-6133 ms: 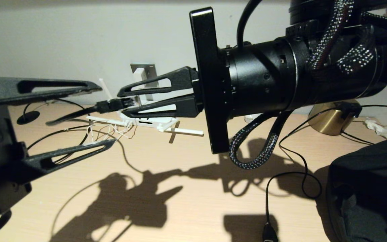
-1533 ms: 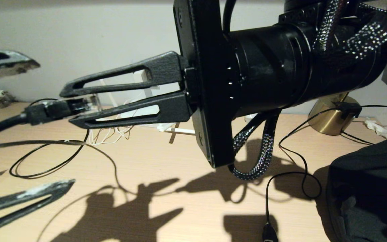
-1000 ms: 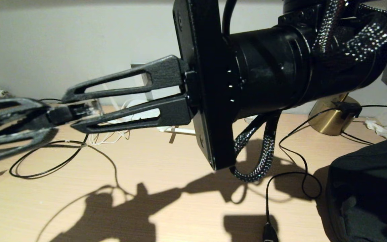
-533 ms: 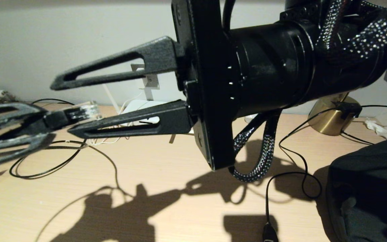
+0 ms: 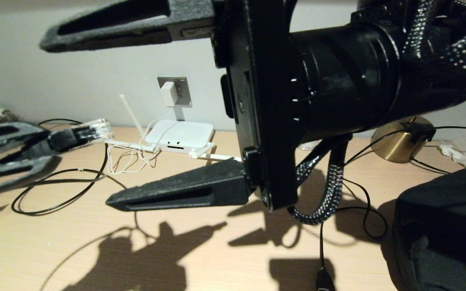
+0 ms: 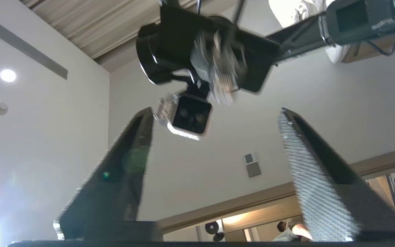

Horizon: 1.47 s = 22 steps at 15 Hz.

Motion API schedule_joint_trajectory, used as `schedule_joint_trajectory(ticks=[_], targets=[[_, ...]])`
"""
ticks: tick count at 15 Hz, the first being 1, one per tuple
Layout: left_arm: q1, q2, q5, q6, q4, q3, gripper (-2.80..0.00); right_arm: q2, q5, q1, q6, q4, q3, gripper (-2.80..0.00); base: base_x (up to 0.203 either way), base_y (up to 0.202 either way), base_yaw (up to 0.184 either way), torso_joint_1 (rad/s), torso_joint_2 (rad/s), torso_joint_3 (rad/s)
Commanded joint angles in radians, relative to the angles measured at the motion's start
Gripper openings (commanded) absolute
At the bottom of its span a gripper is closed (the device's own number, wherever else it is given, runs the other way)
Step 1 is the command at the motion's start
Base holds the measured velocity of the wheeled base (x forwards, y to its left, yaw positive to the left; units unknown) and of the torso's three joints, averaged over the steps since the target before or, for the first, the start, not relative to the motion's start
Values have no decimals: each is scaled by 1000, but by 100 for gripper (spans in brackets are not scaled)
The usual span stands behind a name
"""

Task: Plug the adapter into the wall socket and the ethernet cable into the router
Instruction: Align cable and router interface

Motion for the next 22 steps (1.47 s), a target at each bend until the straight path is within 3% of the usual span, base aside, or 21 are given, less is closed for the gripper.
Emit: schedule_joint_trajectory(ticks=[1,4,6,8,9,11,14,16,18,19,20,22], targets=[[1,-3,17,-11,-2,4,-280,-67,-2,-6,7,1,57,0,0,0,0,0,0,0],[0,-9,149,-161,-1,13,-280,-159,-90,-67,-22,2,125,0,0,0,0,0,0,0],[1,-8,251,-347,-1,13,-280,-245,-109,-174,-86,44,165,0,0,0,0,0,0,0],[1,3,341,-551,-2,6,-280,-342,-114,-282,-161,172,199,0,0,0,0,0,0,0],[1,11,363,-654,-1,7,-280,-395,-114,-330,-212,223,239,-280,0,0,0,0,0,0],[2,22,379,-767,0,42,-280,-488,-115,-382,-352,254,378,-280,0,0,0,0,0,0],[3,51,383,-916,0,97,-280,-644,-143,-528,-708,278,607,-280,0,0,0,0,0,0],[21,94,385,-953,-19,133,-280,-712,-311,-559,-879,294,724,-280,0,0,0,0,0,0],[53,123,391,-953,-154,207,-280,-770,-572,-566,-1138,298,821,-280,0,0,0,0,0,0],[62,132,403,-953,-212,243,-280,-814,-644,-567,-1237,296,867,-280,0,0,0,0,0,0],[67,145,442,-952,-255,269,-280,-871,-688,-568,-1304,290,916,-280,0,0,0,0,0,0],[71,163,502,-955,-266,272,-280,-964,-811,-569,-1364,260,1035,-280,0,0,0,0,0,0]])
